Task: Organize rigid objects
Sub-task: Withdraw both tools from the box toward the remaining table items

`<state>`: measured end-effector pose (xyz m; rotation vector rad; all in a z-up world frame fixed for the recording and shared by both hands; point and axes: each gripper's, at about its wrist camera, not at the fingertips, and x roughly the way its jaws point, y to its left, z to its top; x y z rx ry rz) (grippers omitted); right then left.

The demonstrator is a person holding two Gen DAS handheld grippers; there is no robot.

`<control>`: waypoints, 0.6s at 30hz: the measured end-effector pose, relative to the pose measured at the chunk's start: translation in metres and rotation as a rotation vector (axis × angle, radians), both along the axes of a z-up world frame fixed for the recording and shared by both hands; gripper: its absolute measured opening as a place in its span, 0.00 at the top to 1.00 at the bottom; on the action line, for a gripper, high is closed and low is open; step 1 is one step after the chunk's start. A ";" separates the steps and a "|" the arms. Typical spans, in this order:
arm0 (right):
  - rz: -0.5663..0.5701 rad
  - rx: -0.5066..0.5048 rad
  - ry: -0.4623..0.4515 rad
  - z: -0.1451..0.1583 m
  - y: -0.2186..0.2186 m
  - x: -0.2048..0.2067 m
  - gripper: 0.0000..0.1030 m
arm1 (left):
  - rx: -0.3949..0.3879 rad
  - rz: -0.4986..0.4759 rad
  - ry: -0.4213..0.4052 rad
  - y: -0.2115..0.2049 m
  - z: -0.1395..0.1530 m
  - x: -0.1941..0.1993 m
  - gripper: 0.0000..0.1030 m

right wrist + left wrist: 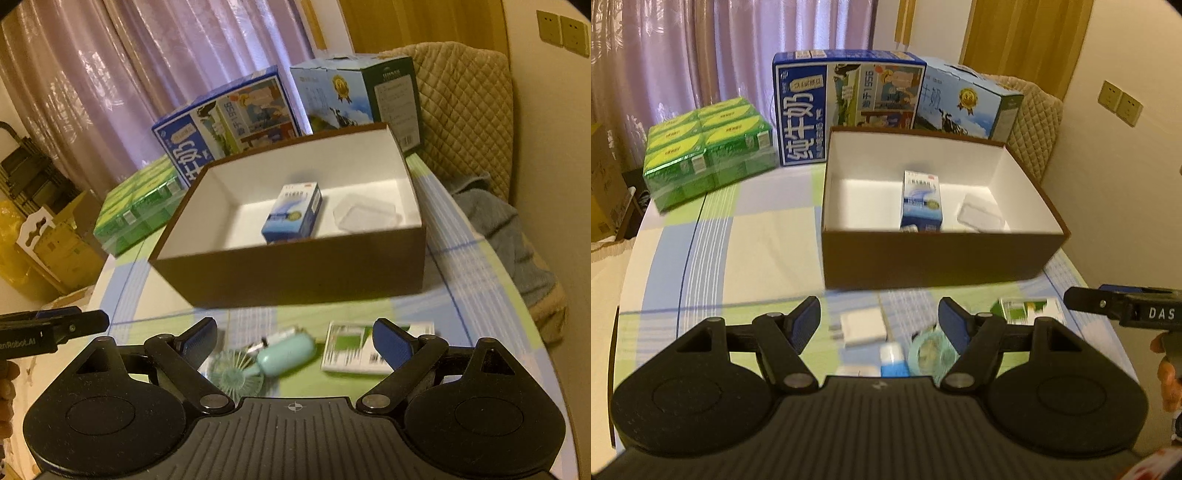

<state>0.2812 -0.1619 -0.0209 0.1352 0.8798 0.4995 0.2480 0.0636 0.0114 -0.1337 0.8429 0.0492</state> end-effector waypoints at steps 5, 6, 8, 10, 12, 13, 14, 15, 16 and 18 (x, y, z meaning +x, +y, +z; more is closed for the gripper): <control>-0.001 -0.019 0.027 -0.010 0.012 -0.025 0.13 | -0.008 -0.012 0.033 0.010 -0.013 -0.024 0.35; -0.001 -0.022 0.034 -0.014 0.014 -0.030 0.13 | -0.009 -0.013 0.039 0.013 -0.017 -0.028 0.35; -0.001 -0.032 0.048 -0.020 0.020 -0.039 0.13 | -0.011 -0.017 0.052 0.016 -0.022 -0.035 0.35; 0.000 -0.037 0.065 -0.026 0.026 -0.046 0.13 | -0.021 -0.024 0.065 0.019 -0.028 -0.042 0.35; 0.004 -0.042 0.074 -0.030 0.032 -0.051 0.13 | -0.024 -0.030 0.076 0.021 -0.033 -0.047 0.35; 0.007 -0.047 0.077 -0.032 0.035 -0.053 0.13 | -0.025 -0.033 0.082 0.022 -0.035 -0.049 0.35; 0.010 -0.050 0.079 -0.033 0.038 -0.055 0.14 | -0.025 -0.035 0.087 0.023 -0.038 -0.051 0.35; 0.012 -0.053 0.081 -0.035 0.041 -0.057 0.14 | -0.024 -0.040 0.092 0.024 -0.041 -0.053 0.35; 0.015 -0.055 0.084 -0.036 0.044 -0.059 0.14 | -0.025 -0.045 0.096 0.025 -0.042 -0.055 0.35; 0.014 -0.060 0.087 -0.039 0.048 -0.061 0.14 | -0.029 -0.059 0.101 0.026 -0.046 -0.058 0.35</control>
